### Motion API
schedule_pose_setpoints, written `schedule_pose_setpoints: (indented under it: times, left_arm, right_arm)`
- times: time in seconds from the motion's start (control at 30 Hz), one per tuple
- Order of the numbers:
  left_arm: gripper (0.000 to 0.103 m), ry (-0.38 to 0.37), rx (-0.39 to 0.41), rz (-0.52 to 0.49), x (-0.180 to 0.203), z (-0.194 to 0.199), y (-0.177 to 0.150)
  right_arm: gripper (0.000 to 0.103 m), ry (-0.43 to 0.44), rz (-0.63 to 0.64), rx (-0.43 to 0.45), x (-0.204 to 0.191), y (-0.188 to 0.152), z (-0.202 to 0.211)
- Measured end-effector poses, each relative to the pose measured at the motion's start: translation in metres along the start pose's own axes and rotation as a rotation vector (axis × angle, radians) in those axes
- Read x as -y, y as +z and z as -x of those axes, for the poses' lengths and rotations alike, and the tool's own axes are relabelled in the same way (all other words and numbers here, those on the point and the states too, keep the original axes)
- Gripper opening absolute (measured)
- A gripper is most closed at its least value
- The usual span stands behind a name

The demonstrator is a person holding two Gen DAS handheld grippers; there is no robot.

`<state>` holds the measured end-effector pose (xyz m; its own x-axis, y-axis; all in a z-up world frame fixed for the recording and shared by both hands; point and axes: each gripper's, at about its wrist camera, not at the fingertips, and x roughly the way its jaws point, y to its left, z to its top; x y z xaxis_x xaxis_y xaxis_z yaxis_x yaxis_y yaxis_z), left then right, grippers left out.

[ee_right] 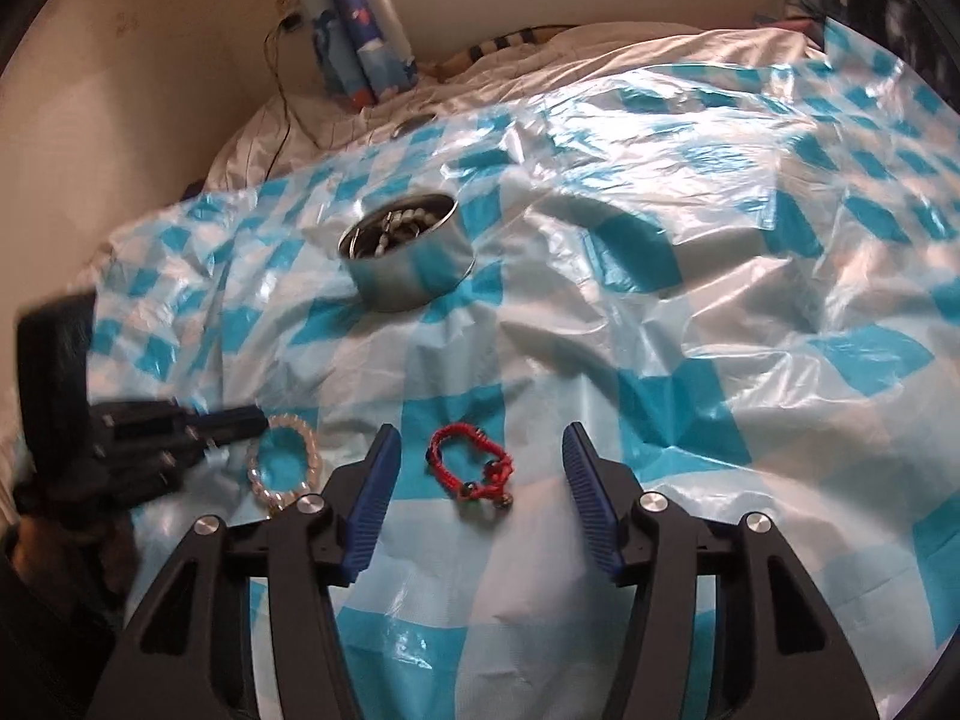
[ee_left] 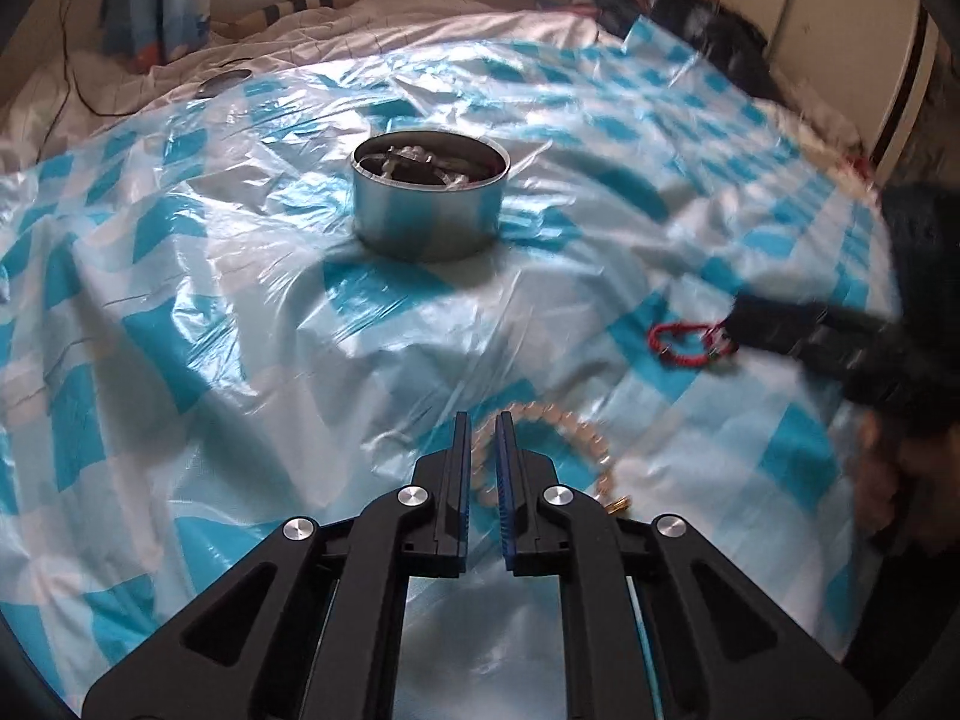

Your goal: Organize jewelry

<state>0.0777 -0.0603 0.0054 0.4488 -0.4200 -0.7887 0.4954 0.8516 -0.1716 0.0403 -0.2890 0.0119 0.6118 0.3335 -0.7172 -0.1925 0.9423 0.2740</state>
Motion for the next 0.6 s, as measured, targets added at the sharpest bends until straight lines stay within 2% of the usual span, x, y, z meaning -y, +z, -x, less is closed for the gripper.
schedule_pose_setpoints:
  times: [0.03, 0.07, 0.1, 0.17, 0.2, 0.23, 0.27, 0.3, 0.33, 0.43, 0.6]
  left_arm:
    - [0.017, 0.002, -0.005, 0.000, 0.000, -0.002, 0.000]
    - [0.035, 0.011, -0.009, -0.003, 0.002, -0.004, 0.000]
    - [0.048, 0.036, -0.016, -0.011, 0.004, -0.008, -0.001]
    - [0.048, 0.051, -0.031, -0.031, 0.008, -0.014, -0.003]
    - [0.046, 0.056, -0.035, -0.043, 0.010, -0.016, -0.004]
    - [0.039, 0.064, -0.038, -0.053, 0.011, -0.016, -0.005]
    - [0.022, 0.091, -0.049, -0.065, 0.012, -0.017, -0.005]
    - [0.012, 0.110, -0.050, -0.076, 0.011, -0.016, -0.004]
    - [0.008, 0.110, -0.047, -0.076, 0.009, -0.014, -0.004]
    - [0.007, 0.130, -0.007, -0.030, -0.005, -0.001, 0.001]
    - [0.007, 0.140, 0.113, 0.100, -0.036, 0.026, 0.008]
  right_arm:
    - [0.055, -0.012, 0.015, -0.011, -0.002, -0.002, -0.004]
    - [0.055, -0.026, 0.030, -0.018, -0.005, -0.002, -0.008]
    - [0.055, -0.043, 0.052, -0.024, -0.008, -0.003, -0.013]
    - [0.051, -0.073, 0.088, -0.035, -0.014, -0.005, -0.020]
    - [0.045, -0.086, 0.100, -0.034, -0.016, -0.006, -0.020]
    - [0.029, -0.089, 0.108, -0.035, -0.017, -0.007, -0.020]
    - [0.011, -0.076, 0.106, -0.040, -0.016, -0.007, -0.020]
    - [0.010, -0.063, 0.098, -0.040, -0.016, -0.007, -0.019]
    - [0.008, -0.048, 0.088, -0.031, -0.014, -0.007, -0.017]
    - [0.008, 0.030, 0.055, 0.022, -0.014, -0.002, -0.006]
    - [0.008, 0.184, 0.015, 0.130, -0.020, 0.013, 0.006]
